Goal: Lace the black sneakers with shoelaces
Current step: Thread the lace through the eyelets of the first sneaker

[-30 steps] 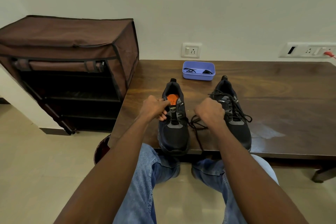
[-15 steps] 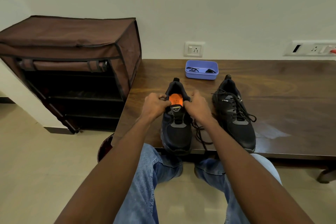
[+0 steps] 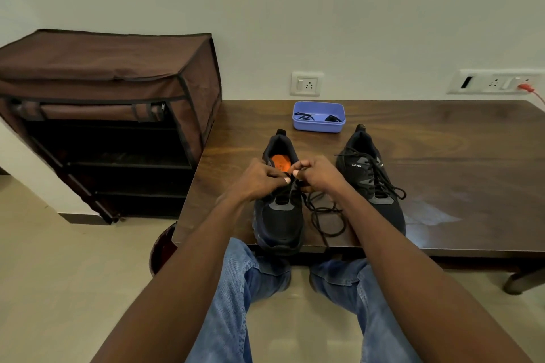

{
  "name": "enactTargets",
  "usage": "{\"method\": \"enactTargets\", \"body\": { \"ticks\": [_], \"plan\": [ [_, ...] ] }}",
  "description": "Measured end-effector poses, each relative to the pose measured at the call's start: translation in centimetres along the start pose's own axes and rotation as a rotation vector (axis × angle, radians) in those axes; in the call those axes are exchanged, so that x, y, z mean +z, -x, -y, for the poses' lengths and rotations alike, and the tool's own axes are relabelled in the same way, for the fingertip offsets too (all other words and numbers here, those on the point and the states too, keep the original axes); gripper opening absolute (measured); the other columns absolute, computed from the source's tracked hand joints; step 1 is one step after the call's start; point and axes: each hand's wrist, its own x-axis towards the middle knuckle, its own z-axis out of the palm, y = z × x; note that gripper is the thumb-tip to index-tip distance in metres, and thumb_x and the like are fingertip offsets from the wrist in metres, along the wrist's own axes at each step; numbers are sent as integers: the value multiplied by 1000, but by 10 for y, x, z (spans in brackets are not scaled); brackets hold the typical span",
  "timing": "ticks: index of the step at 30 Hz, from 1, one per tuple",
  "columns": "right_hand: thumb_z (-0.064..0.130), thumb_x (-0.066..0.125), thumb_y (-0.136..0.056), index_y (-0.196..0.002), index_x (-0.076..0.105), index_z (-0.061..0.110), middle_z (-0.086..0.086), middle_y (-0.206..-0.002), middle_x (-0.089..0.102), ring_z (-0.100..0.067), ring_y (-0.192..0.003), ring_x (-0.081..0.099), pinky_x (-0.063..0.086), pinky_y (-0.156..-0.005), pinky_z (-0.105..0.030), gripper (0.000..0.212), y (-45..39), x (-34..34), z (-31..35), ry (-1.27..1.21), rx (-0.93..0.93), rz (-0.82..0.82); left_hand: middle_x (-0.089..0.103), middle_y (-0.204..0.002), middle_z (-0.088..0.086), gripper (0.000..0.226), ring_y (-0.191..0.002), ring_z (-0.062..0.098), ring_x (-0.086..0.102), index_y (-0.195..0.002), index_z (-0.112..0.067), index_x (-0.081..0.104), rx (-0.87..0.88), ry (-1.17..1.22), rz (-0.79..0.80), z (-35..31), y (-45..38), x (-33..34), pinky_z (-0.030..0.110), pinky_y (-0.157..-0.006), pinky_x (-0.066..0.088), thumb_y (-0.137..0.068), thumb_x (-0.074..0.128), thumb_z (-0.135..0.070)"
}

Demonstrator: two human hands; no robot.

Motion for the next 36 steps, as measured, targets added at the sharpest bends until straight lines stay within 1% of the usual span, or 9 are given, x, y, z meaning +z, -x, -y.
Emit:
{"method": "enactTargets", "body": {
  "ticks": [2, 4, 8, 12, 16, 20, 23, 29, 36],
  "plan": [
    [3, 54, -99, -93, 70, 9, -10, -91, 66, -21, -88, 62, 58, -84, -39, 18, -2, -2, -1, 9, 1, 10, 38, -131, 5, 27, -119, 21, 43, -112, -27, 76, -55, -133, 77, 0, -1, 4, 36, -110, 40, -88, 73, -39],
    [4, 55, -99, -95, 70, 7, -10, -92, 66, -19, -88, 63, 59, -83, -37, 16, -4, -6, 0, 3, 3, 21, 29, -135, 7, 25, -127, 22, 33, -109, -27, 76, -62, -192, 88, -4, 2, 6, 34, -116, 32, -87, 74, -39],
    [4, 57, -97, -93, 71, 7, -6, -87, 66, -17, -84, 63, 59, -73, -30, 14, -6, -8, 3, 29, 26, 26, 59, -94, 0, 10, -86, 8, 55, -86, -4, 76, -68, 151, 44, -14, 10, -3, 27, -80, 46, -82, 79, -13],
    [1, 57, -97, -95, 71, 6, -7, -92, 67, -17, -86, 63, 59, -72, -30, 15, -4, -12, 6, 21, 55, 7, 70, -100, 10, 23, -91, 19, 66, -102, 0, 70, -300, 576, -124, -3, 10, -17, 30, -80, 56, -79, 73, -2],
    [2, 58, -97, -101, 71, 3, -8, -95, 66, -16, -85, 61, 58, -74, -31, 14, -1, -15, 7, 12, 58, 25, 64, -82, 10, 11, -72, 15, 62, -88, -2, 66, -426, 783, -152, 5, 9, -22, 27, -74, 57, -79, 62, 3],
    [2, 58, -97, -100, 71, 4, -8, -93, 65, -18, -88, 61, 59, -76, -33, 14, -1, -15, 6, 37, 54, 16, 66, -101, 6, 12, -91, 15, 66, -99, -10, 61, -317, 682, -225, -3, 10, -17, 27, -76, 57, -89, 66, -10],
    [2, 58, -96, -97, 70, 6, -7, -89, 63, -18, -86, 60, 59, -77, -35, 12, -3, -16, 3, 39, 53, 17, 42, -139, -1, 31, -125, 14, 46, -117, -21, 62, -9, 235, -325, -11, 11, -11, 20, -90, 47, -88, 71, -17],
    [8, 57, -99, -84, 67, 15, -3, -81, 63, -15, -75, 60, 54, -64, -27, 19, -6, -11, 7, 104, 30, 44, 14, -163, 10, 22, -149, 31, 9, -112, -20, 75, 122, -359, -34, -16, 7, 6, 39, -120, 14, -91, 69, -20],
    [14, 61, -97, -83, 71, 20, -5, -90, 65, -18, -84, 58, 57, -87, -41, 18, -14, -8, 4, 232, 10, 9, 59, -129, 12, 12, -119, 18, 55, -99, -12, 67, 23, 90, -188, -15, 10, -1, 36, -102, 45, -88, 70, -7]
  ]
}}
